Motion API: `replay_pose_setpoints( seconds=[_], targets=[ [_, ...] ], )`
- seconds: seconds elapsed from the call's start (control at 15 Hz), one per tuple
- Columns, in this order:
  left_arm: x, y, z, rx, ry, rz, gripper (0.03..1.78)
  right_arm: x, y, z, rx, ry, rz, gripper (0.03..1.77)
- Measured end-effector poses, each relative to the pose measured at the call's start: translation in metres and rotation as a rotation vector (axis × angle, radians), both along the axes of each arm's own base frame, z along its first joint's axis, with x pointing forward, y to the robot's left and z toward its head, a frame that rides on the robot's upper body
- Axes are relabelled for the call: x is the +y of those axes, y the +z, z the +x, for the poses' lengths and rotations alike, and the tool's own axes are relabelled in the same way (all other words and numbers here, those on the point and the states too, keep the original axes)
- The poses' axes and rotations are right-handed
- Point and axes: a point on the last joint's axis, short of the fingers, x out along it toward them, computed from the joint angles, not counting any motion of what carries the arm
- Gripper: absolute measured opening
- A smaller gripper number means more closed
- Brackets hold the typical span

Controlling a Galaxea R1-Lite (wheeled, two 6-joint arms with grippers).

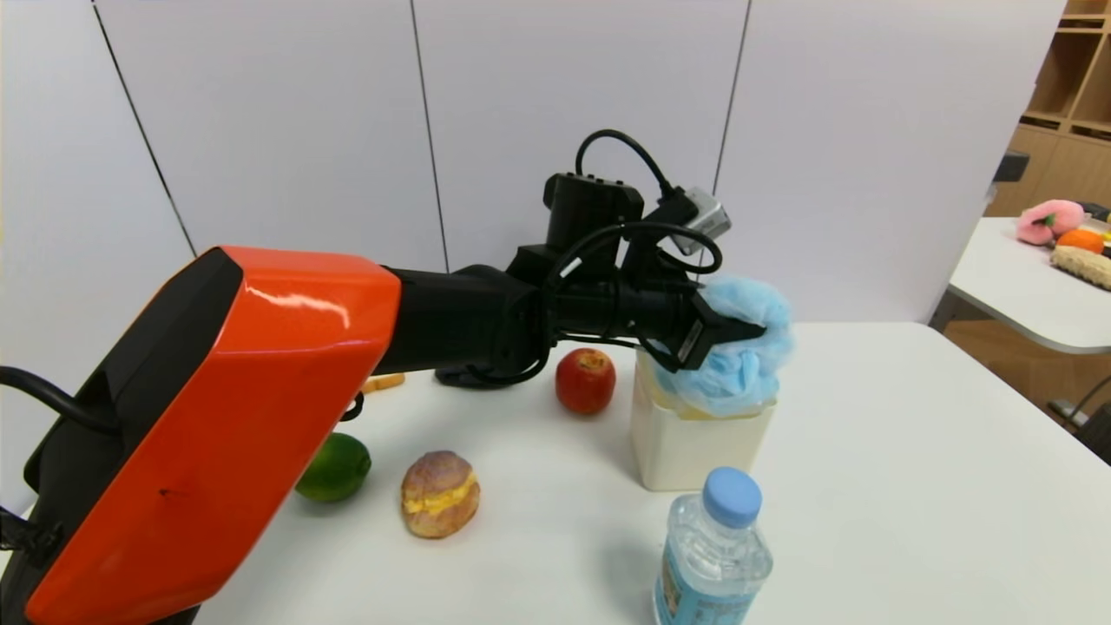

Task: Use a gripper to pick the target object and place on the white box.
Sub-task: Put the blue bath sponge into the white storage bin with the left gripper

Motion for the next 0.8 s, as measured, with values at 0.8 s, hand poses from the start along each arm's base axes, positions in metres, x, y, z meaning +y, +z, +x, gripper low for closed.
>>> replay_pose_setpoints(
  seconds=[0.8],
  targets=[
    [0.0054,0.0006,-0.0054,0.034,0.001,0.032,1.50,0.0000,0.0000,0.0000,0.000,0.000,-0.001,1.71]
  ],
)
